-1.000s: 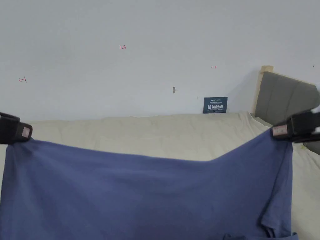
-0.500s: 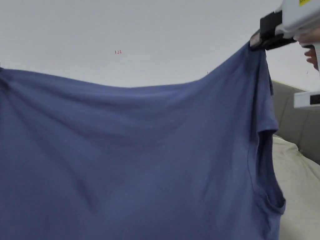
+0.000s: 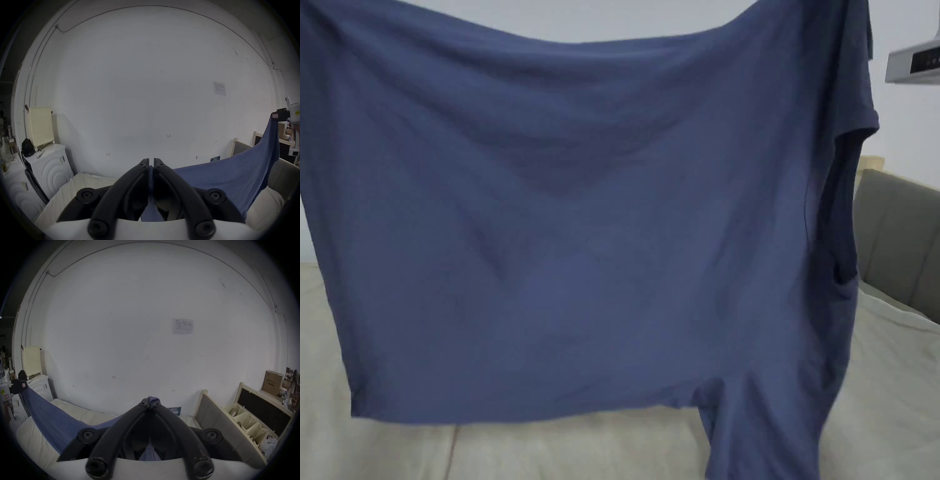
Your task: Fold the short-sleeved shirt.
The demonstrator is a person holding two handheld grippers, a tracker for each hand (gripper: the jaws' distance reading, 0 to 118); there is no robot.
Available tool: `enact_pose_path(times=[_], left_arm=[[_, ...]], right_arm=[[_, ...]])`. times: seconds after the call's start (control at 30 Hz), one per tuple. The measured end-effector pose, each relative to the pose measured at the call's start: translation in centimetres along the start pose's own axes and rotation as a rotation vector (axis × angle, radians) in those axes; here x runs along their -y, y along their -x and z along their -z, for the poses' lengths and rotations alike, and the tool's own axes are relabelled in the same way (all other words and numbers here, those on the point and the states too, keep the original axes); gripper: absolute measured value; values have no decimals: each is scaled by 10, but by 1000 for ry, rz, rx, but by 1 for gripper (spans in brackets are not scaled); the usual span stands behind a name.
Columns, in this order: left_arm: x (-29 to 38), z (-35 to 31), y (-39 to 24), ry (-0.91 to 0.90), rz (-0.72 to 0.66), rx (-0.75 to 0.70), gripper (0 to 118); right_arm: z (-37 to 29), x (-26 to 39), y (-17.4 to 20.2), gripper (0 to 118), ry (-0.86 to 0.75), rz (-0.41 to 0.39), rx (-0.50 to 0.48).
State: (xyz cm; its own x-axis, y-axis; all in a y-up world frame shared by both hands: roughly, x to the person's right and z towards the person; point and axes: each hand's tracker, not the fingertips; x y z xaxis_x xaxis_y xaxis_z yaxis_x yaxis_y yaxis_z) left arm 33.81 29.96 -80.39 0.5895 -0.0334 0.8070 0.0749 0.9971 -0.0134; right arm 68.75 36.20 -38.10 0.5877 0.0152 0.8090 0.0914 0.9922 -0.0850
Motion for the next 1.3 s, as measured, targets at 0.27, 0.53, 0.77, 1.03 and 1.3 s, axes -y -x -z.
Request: enact_pose_path(times=[0.27, 0.53, 0.77, 1.03, 1.3], left_arm=[[34, 20, -12, -92, -30, -10, 4], [212, -1, -29, 211, -136, 125, 4], [392, -73, -58, 458, -116, 182, 4], [461, -184, -39, 457, -174, 117, 4], [418, -291, -5, 364, -201, 108, 4]], right_arm=[[11, 28, 4, 0, -47, -54, -22], [-5, 241, 1, 0, 219, 27, -175], [-62, 473, 8, 0, 494, 94, -195], [-170, 543, -15, 0, 503, 102, -214], [-279, 498, -57, 0, 432, 118, -274]])
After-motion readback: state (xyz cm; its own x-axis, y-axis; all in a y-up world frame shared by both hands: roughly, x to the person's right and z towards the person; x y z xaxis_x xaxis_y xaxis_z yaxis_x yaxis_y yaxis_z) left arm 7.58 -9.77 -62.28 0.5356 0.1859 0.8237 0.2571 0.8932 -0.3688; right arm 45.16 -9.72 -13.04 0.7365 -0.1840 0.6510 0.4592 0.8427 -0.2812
